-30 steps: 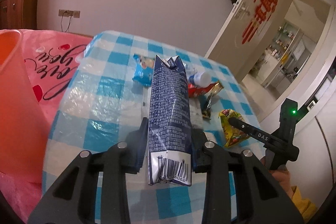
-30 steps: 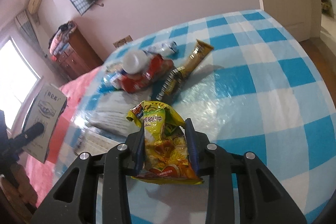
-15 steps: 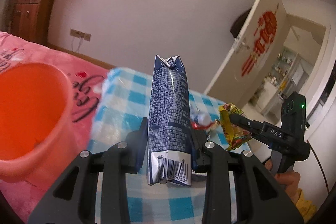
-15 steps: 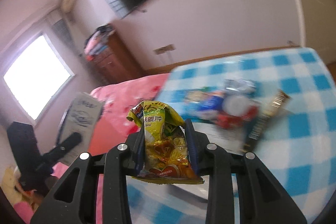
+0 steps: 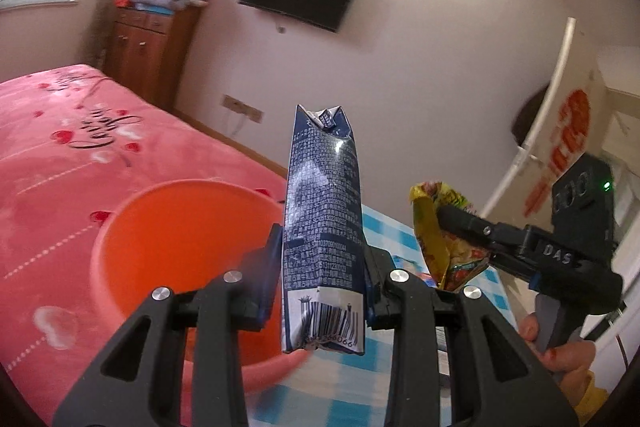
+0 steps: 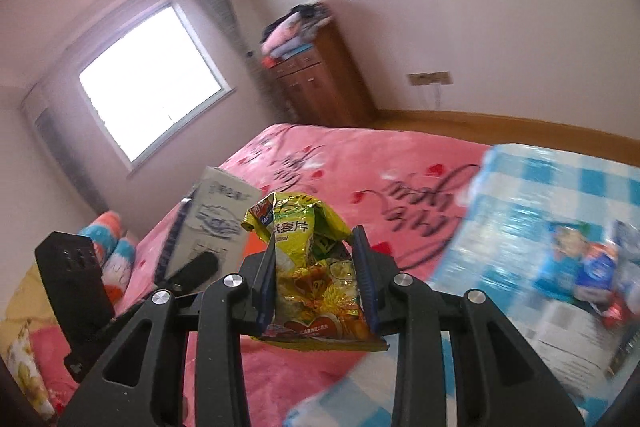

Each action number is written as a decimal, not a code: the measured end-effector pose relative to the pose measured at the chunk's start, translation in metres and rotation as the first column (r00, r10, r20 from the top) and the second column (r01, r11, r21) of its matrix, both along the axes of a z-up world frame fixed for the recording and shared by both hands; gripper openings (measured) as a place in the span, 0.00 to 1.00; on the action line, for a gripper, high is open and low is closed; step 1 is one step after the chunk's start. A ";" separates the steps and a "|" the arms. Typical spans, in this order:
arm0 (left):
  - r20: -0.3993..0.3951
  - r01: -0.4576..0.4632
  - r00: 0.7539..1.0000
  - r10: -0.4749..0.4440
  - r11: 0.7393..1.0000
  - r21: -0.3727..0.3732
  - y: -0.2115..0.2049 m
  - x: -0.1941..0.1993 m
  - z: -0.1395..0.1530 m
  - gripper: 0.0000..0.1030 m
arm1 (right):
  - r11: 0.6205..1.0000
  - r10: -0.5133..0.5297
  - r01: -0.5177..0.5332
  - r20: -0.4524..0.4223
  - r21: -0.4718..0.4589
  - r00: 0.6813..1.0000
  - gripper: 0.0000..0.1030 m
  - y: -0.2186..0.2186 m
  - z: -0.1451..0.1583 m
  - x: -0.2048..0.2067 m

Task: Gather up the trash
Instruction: 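Carry the blue carton and yellow chip bag over the orange bucket, then open both grippers to drop the carton and chip bag into the bucket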

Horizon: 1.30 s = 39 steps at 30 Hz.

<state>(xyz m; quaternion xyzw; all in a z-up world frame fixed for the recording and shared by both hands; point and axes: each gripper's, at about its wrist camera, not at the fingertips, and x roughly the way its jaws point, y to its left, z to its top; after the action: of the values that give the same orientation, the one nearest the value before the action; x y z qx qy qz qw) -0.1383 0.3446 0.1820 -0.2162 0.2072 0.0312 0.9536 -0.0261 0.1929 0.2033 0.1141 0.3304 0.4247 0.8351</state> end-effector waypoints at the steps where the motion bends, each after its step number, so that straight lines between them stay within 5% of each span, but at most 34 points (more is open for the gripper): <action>1: -0.007 -0.016 1.000 0.016 1.000 -0.005 0.006 0.000 -0.002 0.34 | 1.000 0.021 -0.021 0.004 -0.007 1.000 0.34 0.016 0.001 0.001; 8: -0.068 -0.097 0.993 0.094 0.995 -0.035 0.032 0.006 -0.026 0.34 | 0.995 0.090 -0.091 -0.026 -0.039 0.996 0.36 0.072 -0.008 0.008; 10: -0.090 -0.125 0.988 0.122 0.992 -0.027 0.034 0.007 -0.032 0.39 | 0.995 0.087 -0.089 -0.040 -0.043 0.995 0.50 0.081 -0.014 0.012; 12: -0.111 -0.150 0.983 0.147 0.989 -0.020 0.037 0.009 -0.036 0.65 | 0.996 0.083 -0.084 -0.035 -0.029 0.996 0.61 0.082 -0.016 0.012; 19: -0.113 -0.175 0.978 0.177 0.984 0.028 0.031 0.006 -0.043 0.75 | 0.999 -0.012 0.013 0.042 -0.038 0.999 0.83 0.043 -0.016 -0.004; 31: 0.037 -0.153 0.988 0.149 0.978 0.139 -0.010 -0.006 -0.026 0.86 | 0.980 -0.163 0.178 0.154 -0.093 0.975 0.89 -0.023 -0.038 -0.038; 39: 0.132 -0.099 0.988 0.085 0.989 0.108 -0.033 -0.014 -0.020 0.86 | 0.956 -0.241 0.269 0.208 -0.118 0.948 0.89 -0.060 -0.055 -0.058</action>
<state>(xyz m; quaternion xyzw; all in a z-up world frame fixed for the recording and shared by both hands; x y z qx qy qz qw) -0.1526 0.3118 0.1624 -0.1722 0.1336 0.0733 0.9732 -0.0837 0.1330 0.1485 0.0536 0.2611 0.2969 0.9169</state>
